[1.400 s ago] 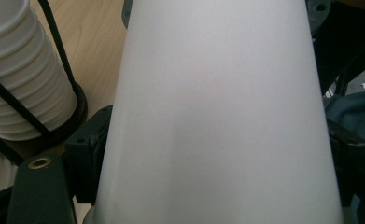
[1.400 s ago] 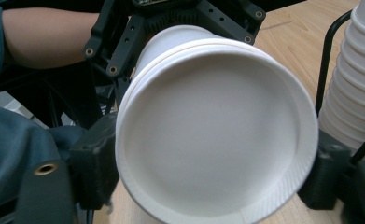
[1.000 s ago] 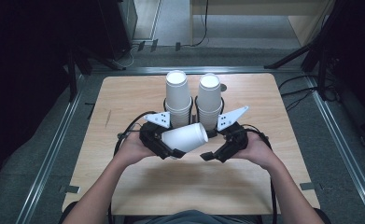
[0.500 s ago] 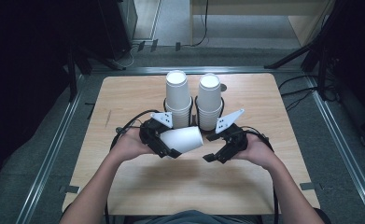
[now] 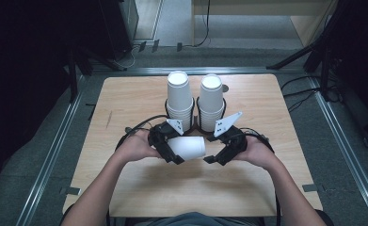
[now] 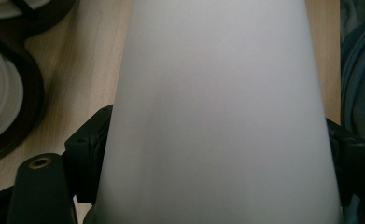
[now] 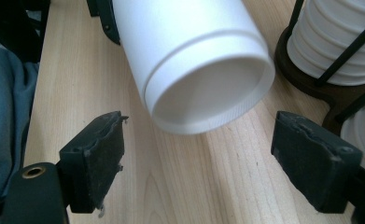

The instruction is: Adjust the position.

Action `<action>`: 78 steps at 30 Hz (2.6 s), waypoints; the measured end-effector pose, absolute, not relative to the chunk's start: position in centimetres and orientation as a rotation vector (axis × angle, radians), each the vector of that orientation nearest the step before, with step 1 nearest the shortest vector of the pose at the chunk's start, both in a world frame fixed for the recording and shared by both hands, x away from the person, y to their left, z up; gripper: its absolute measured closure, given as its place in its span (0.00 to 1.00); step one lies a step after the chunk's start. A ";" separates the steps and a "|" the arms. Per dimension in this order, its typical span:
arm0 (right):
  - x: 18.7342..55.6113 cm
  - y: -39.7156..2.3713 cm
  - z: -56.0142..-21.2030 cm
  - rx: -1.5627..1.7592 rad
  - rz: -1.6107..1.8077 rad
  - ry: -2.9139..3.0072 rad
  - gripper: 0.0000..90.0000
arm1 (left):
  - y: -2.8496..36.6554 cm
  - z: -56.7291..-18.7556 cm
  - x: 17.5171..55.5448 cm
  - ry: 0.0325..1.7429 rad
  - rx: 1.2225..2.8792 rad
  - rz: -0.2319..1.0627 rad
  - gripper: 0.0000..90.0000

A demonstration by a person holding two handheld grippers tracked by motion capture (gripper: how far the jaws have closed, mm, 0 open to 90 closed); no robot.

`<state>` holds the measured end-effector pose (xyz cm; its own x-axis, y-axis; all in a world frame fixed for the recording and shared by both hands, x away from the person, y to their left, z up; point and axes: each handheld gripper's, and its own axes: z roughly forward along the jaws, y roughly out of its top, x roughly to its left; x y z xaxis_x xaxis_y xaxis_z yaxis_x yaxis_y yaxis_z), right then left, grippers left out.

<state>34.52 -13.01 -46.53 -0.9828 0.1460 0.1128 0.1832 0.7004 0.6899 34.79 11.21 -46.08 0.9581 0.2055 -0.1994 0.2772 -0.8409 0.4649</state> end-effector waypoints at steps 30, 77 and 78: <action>33.3 -9.1 -47.9 -0.081 -0.999 -2.910 0.23 | 8.7 -47.4 34.1 0.296 2.659 -0.301 0.17; 34.2 -13.4 -44.5 -0.237 -1.375 -2.792 0.24 | 11.9 -45.0 33.9 0.433 2.244 -0.167 0.00; 34.2 -13.2 -44.6 -0.232 -1.371 -2.789 0.24 | 11.8 -45.0 33.9 0.427 2.243 -0.172 0.00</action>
